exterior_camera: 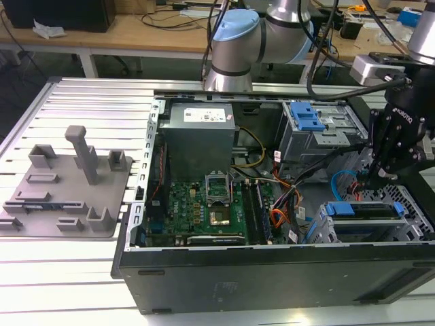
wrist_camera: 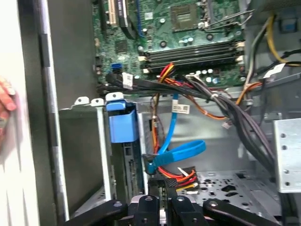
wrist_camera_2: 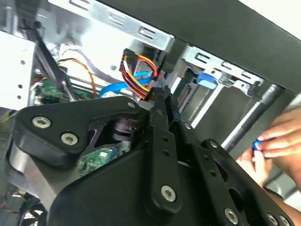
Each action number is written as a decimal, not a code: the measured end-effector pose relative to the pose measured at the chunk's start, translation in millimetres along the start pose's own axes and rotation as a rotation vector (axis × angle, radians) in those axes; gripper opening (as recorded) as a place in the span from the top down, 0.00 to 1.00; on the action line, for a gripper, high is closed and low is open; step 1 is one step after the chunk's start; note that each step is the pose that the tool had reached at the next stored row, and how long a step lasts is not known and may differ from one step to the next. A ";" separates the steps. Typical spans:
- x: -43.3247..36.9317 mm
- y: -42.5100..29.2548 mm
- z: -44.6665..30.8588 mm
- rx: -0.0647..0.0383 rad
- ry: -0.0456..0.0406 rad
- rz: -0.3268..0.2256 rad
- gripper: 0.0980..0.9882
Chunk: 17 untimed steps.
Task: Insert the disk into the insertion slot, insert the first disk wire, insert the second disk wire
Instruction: 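Insert the first disk wire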
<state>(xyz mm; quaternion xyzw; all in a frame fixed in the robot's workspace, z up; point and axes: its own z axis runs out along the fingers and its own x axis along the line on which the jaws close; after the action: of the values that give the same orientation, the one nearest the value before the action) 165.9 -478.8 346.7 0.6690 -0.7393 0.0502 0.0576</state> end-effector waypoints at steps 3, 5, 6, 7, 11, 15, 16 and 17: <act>11.8 -1.6 -2.1 -0.003 -0.0301 -0.001 0.93; 15.5 -3.3 -4.6 -0.005 -0.0489 -0.003 0.93; 16.5 -3.5 -4.5 -0.005 -0.0549 -0.004 0.93; 17.8 -3.7 -4.3 -0.005 -0.0586 -0.004 0.93; 32.9 -5.2 -2.0 -0.011 -0.1226 -0.007 0.93; 32.9 -5.2 -2.0 -0.011 -0.1226 -0.007 0.93; 32.9 -5.3 -2.0 -0.011 -0.1226 -0.007 0.93; 33.0 -5.3 -2.0 -0.011 -0.1226 -0.008 0.93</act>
<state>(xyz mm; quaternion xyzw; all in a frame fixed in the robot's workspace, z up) 168.0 -511.5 353.6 0.6733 -0.7392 0.0046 0.0162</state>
